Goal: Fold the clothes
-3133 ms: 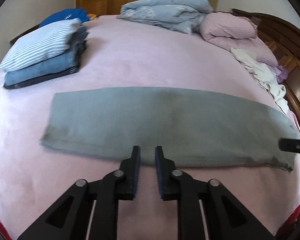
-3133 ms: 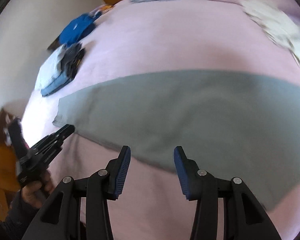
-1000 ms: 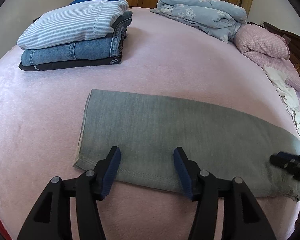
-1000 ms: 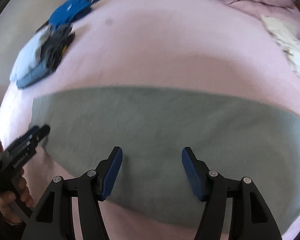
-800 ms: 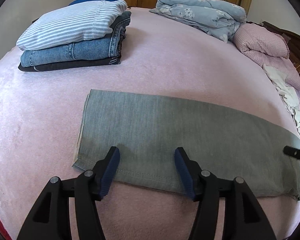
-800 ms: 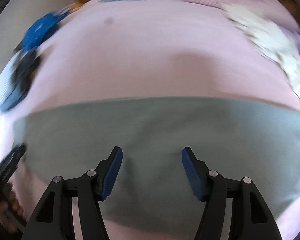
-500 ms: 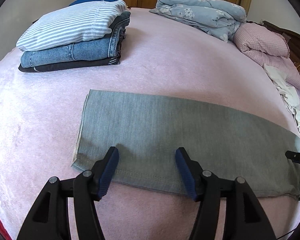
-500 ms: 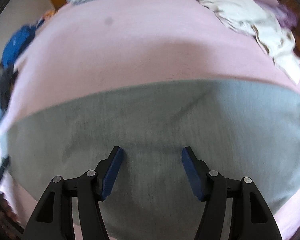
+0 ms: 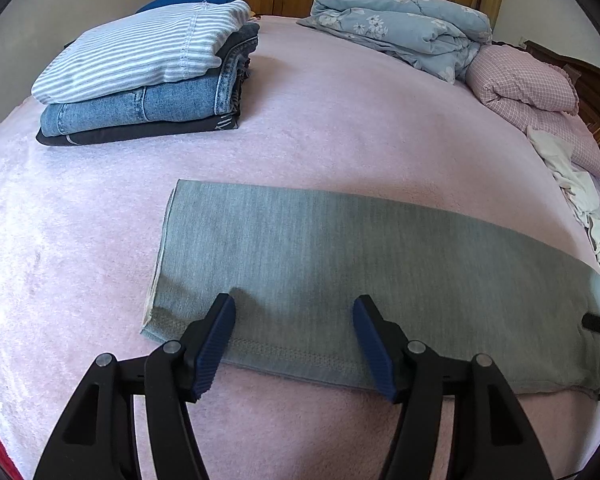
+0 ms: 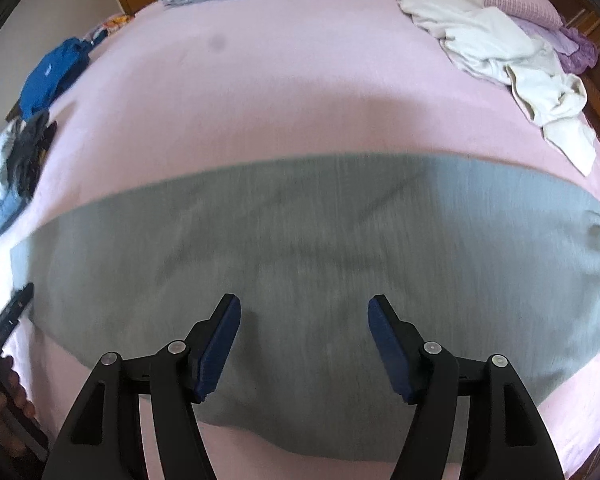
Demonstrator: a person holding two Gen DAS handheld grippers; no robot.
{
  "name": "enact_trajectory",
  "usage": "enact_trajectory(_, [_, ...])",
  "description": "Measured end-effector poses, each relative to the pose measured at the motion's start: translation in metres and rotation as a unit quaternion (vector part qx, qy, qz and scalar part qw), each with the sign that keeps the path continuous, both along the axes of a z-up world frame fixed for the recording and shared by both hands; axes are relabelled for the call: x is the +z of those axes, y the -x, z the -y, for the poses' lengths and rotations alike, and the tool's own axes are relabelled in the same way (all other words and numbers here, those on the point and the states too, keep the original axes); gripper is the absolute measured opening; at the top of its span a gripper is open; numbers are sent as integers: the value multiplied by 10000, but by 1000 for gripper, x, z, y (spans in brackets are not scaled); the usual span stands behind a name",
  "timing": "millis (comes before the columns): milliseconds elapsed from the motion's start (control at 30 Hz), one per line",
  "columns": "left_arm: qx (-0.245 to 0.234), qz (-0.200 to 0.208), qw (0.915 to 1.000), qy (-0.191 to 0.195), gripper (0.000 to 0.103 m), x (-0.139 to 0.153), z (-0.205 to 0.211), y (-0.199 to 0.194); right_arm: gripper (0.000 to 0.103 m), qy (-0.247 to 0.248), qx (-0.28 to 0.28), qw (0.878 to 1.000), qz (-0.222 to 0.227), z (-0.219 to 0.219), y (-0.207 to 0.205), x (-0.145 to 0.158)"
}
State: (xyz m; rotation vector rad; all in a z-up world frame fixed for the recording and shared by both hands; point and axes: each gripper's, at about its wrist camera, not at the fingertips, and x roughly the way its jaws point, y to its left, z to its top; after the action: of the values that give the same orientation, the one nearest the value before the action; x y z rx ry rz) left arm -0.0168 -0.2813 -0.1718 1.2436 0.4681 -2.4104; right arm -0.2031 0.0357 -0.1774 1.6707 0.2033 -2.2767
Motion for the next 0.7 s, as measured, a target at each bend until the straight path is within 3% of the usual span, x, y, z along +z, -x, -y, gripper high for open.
enact_trajectory(700, [-35, -22, 10000, -16, 64, 1, 0, 2, 70, -43, 47, 9999, 80, -13, -7, -10])
